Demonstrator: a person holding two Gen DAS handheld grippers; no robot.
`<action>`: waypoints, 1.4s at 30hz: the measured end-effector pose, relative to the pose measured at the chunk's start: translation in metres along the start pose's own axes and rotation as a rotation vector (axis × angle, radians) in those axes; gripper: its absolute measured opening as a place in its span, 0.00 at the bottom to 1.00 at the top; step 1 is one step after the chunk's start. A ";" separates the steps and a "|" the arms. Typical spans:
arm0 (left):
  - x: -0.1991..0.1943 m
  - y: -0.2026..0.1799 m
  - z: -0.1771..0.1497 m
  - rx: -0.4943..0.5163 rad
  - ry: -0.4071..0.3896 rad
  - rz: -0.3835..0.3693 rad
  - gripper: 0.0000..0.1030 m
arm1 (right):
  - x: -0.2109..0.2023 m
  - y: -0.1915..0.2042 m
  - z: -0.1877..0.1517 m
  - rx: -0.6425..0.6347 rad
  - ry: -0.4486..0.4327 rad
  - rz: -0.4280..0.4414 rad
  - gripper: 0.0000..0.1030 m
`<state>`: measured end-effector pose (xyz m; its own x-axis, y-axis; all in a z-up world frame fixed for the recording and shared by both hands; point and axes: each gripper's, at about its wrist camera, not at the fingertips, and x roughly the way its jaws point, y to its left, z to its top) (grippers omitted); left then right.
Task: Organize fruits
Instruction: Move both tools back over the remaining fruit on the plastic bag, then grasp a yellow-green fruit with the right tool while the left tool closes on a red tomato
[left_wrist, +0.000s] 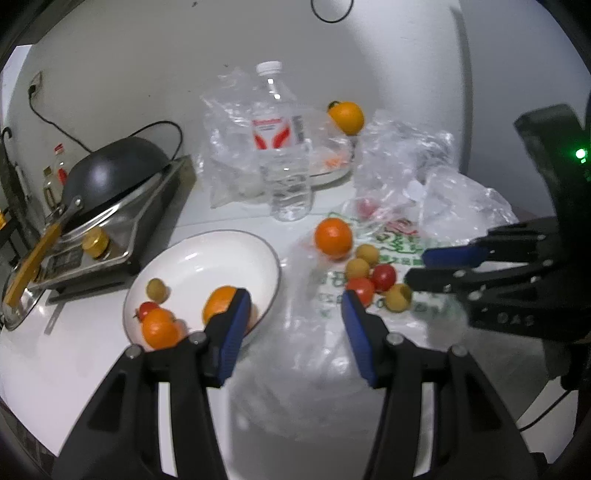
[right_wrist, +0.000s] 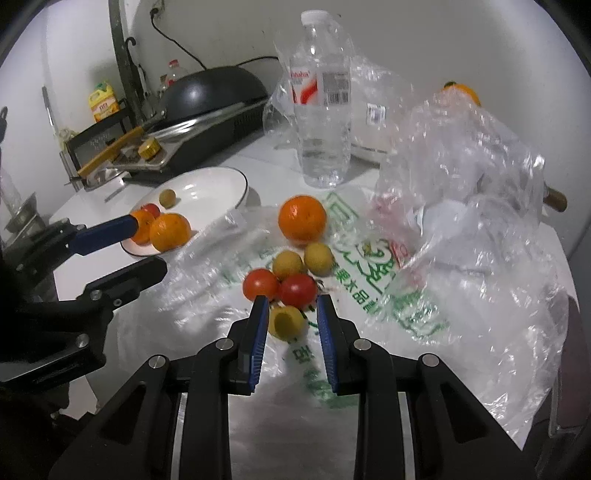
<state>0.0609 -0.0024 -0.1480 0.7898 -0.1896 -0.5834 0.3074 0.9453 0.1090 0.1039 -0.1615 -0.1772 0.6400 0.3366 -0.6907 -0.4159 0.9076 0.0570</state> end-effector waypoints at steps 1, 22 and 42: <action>0.001 -0.003 0.001 0.004 0.003 -0.005 0.51 | 0.002 -0.001 -0.001 0.003 0.005 0.004 0.28; 0.022 -0.014 0.005 0.017 0.057 -0.026 0.51 | 0.019 -0.006 -0.003 0.024 0.043 0.100 0.28; 0.075 -0.047 0.016 0.072 0.176 -0.086 0.44 | -0.006 -0.039 -0.001 0.056 -0.037 0.064 0.28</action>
<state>0.1139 -0.0656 -0.1838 0.6561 -0.2137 -0.7238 0.4118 0.9051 0.1061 0.1160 -0.1995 -0.1757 0.6374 0.4024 -0.6571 -0.4203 0.8963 0.1412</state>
